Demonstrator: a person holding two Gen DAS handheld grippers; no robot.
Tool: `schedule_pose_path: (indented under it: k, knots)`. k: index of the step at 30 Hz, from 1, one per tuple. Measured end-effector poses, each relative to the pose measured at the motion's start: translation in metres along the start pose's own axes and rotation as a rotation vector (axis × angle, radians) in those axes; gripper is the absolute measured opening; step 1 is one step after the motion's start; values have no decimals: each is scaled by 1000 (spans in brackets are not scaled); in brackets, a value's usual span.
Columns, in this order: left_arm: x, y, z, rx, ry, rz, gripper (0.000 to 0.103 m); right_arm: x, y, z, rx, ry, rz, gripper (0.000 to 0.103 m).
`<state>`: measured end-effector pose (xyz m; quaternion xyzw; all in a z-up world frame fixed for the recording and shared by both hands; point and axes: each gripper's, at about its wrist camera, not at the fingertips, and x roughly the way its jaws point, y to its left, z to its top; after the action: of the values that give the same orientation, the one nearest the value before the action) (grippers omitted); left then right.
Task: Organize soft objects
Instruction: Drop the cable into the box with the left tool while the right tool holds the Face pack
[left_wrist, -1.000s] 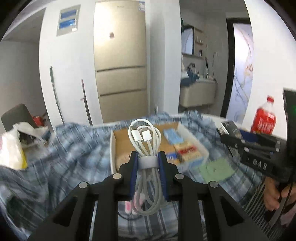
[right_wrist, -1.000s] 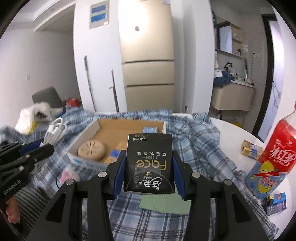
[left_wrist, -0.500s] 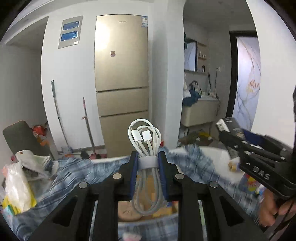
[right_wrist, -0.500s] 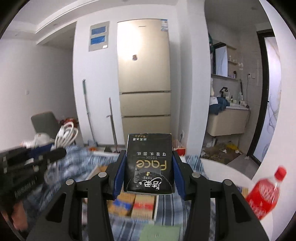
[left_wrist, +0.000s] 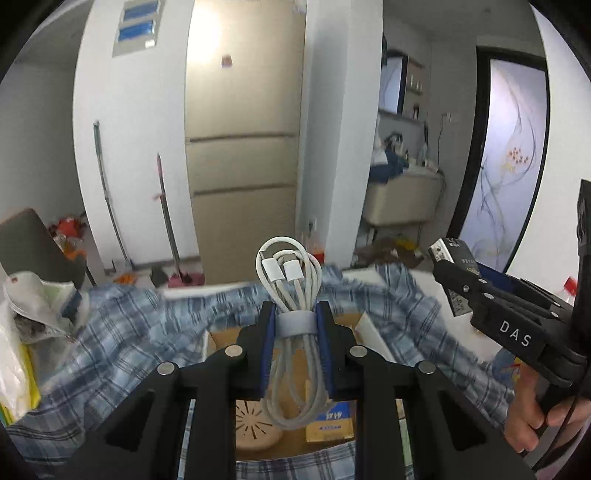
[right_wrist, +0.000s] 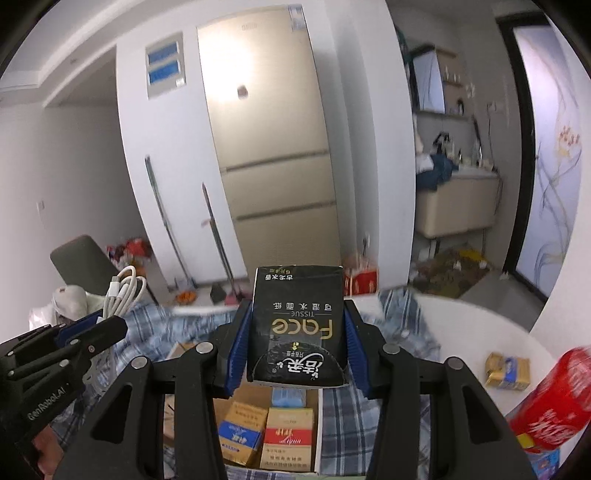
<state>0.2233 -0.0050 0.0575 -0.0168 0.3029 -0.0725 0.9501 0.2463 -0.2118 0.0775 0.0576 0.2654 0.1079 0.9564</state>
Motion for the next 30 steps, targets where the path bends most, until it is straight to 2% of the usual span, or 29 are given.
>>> schedule_pose_path:
  k: [3, 6, 15, 21, 30]
  knots:
    - [25, 4, -11, -19, 73, -11, 23, 18, 0, -11, -9, 69, 9, 46]
    - [51, 2, -26, 0, 157, 16, 23, 32, 0, -24, -21, 133, 9, 46]
    - [98, 5, -60, -25, 305, -24, 23, 65, 13, -51, -97, 262, -2, 46]
    - [114, 11, -72, -46, 359, -17, 23, 80, 15, -62, -114, 322, -4, 46]
    - [117, 9, -73, -37, 365, -22, 24, 90, 18, -71, -133, 373, 3, 46]
